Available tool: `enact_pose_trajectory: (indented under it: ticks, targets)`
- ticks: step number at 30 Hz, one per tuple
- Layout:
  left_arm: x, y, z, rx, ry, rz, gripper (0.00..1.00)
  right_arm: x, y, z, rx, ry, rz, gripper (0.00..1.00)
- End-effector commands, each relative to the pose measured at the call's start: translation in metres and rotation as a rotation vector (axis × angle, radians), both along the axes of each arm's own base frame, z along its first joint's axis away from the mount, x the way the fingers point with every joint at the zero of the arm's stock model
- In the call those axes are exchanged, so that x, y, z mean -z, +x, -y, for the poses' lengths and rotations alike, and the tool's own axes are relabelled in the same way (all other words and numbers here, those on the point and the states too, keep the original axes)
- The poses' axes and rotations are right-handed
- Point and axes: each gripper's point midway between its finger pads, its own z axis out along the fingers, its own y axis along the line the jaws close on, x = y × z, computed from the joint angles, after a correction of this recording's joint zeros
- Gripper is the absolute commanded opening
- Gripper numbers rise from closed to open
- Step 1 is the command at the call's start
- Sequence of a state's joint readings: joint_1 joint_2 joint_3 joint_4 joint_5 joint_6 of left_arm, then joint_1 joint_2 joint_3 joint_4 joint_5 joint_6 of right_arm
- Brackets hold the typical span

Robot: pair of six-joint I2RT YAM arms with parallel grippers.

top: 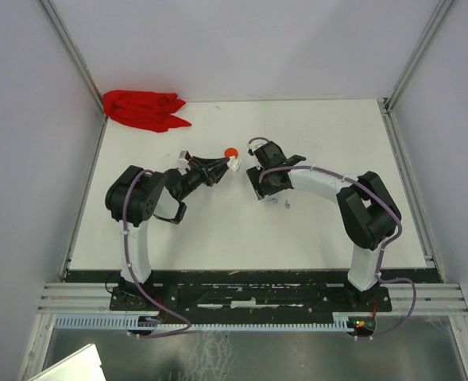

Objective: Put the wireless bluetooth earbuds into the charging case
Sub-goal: Pick up the earbud from the center of the board.

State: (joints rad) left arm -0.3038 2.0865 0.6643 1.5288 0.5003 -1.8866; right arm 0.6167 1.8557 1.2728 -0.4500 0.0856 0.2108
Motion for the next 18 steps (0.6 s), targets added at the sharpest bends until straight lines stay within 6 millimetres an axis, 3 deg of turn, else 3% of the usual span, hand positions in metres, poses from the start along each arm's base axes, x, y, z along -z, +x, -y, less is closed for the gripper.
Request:
enact_pose_trajectory:
  ticks: [1, 18]
  targets:
    - [-0.059, -0.016, -0.008, -0.009, -0.04, 0.267, 0.03, 0.001, 0.01, -0.004, 0.002, -0.031, 0.036, 0.68]
    - [-0.055, -0.015, -0.015, -0.016, -0.028, 0.262, 0.03, 0.016, 0.027, 0.002, 0.027, -0.109, 0.066, 0.68]
